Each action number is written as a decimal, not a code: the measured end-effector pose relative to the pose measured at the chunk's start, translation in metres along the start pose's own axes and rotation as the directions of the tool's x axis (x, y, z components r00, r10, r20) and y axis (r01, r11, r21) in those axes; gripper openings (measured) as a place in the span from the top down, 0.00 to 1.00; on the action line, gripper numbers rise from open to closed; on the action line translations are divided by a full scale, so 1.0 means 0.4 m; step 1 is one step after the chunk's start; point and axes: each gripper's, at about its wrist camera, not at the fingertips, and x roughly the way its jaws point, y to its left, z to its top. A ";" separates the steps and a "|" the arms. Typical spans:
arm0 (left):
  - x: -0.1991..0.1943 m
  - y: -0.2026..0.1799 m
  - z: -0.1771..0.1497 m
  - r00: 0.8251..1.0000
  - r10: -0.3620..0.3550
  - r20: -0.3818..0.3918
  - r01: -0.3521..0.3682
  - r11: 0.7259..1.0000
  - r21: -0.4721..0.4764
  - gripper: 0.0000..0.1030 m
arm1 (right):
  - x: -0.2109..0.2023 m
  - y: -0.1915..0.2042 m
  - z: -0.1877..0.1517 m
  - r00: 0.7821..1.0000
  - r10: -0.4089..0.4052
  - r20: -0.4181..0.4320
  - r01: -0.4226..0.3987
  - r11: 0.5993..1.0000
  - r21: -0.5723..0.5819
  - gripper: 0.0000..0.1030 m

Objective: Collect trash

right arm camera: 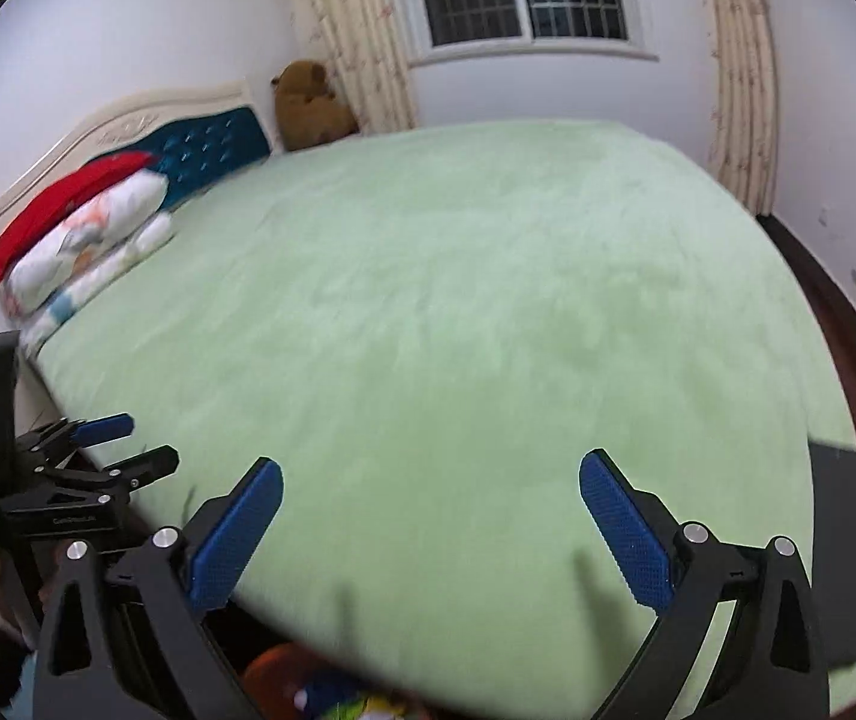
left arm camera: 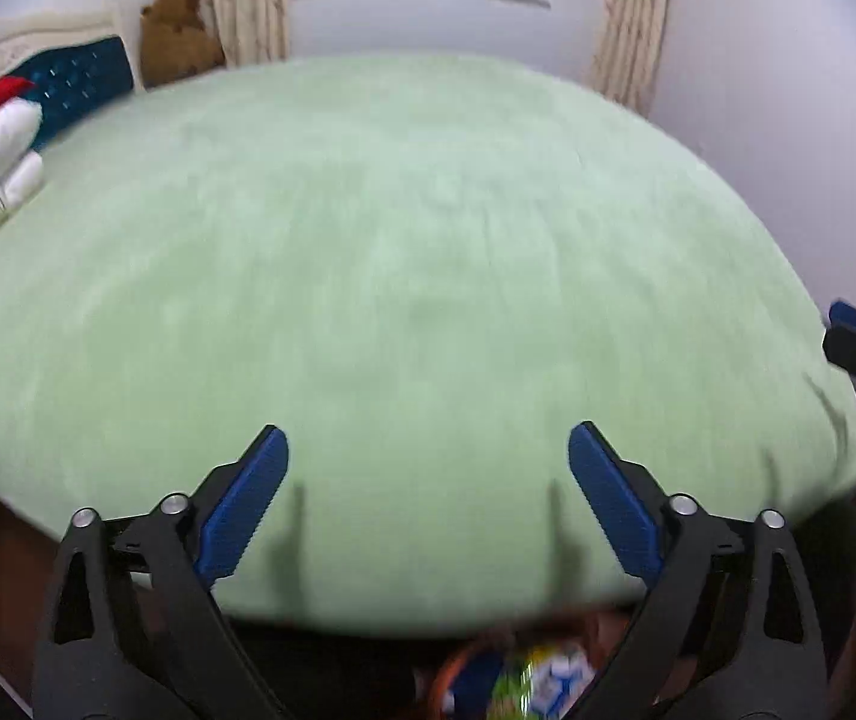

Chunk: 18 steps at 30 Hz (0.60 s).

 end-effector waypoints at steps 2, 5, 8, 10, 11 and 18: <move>0.013 -0.009 0.036 0.999 0.024 0.027 -0.024 1.000 0.003 0.10 | 0.030 -0.007 0.032 1.000 -0.025 0.018 0.025 1.000 -0.006 0.05; 0.050 -0.013 0.085 0.996 0.056 0.065 -0.056 0.998 0.009 0.10 | 0.088 -0.017 0.076 0.998 -0.057 0.028 0.058 0.998 -0.014 0.05; 0.098 -0.010 0.132 0.995 0.043 0.086 -0.042 0.999 -0.007 0.10 | 0.132 -0.037 0.116 0.995 -0.090 0.050 0.089 0.996 0.010 0.05; 0.124 -0.017 0.177 0.996 0.017 0.092 -0.015 1.000 -0.016 0.10 | 0.155 -0.054 0.145 0.991 -0.111 0.077 0.108 0.993 0.046 0.05; 0.140 -0.017 0.195 0.995 0.008 0.100 -0.006 1.000 -0.022 0.10 | 0.161 -0.062 0.157 0.989 -0.122 0.088 0.117 0.991 0.059 0.05; 0.231 -0.046 0.273 0.991 0.018 0.133 -0.015 1.000 -0.026 0.10 | 0.204 -0.105 0.230 0.948 -0.250 0.199 0.233 0.967 0.102 0.05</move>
